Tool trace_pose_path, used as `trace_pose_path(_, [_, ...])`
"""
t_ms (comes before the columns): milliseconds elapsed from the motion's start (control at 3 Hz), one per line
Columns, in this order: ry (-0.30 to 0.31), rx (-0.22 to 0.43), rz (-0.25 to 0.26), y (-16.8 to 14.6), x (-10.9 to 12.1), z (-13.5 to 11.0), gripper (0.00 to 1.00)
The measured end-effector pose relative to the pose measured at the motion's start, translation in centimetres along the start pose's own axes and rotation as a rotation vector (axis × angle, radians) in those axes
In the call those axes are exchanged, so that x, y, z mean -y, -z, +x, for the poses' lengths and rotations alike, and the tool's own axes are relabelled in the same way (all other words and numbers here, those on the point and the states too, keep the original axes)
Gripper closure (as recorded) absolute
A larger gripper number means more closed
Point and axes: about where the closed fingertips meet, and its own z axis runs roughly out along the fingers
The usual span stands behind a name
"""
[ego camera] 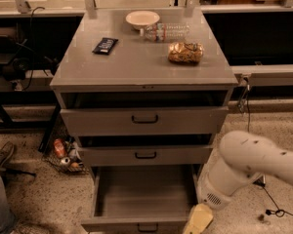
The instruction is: Close bottom drawer
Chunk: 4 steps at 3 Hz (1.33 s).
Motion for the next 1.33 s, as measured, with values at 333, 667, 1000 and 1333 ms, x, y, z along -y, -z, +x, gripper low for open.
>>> trace_pose_path(333, [-0.047, 0.028, -0.012, -6.5, 1.9, 0.6, 0.0])
trace_pose_path(667, [-0.118, 0.083, 0.015, -13.4, 5.4, 0.2, 0.0])
trace_pose_path(1000, [-0.121, 0.086, 0.015, -13.6, 5.5, 0.3, 0.0])
trace_pose_path(1333, [-0.168, 0.145, 0.03, -15.7, 7.4, 1.0, 0.0])
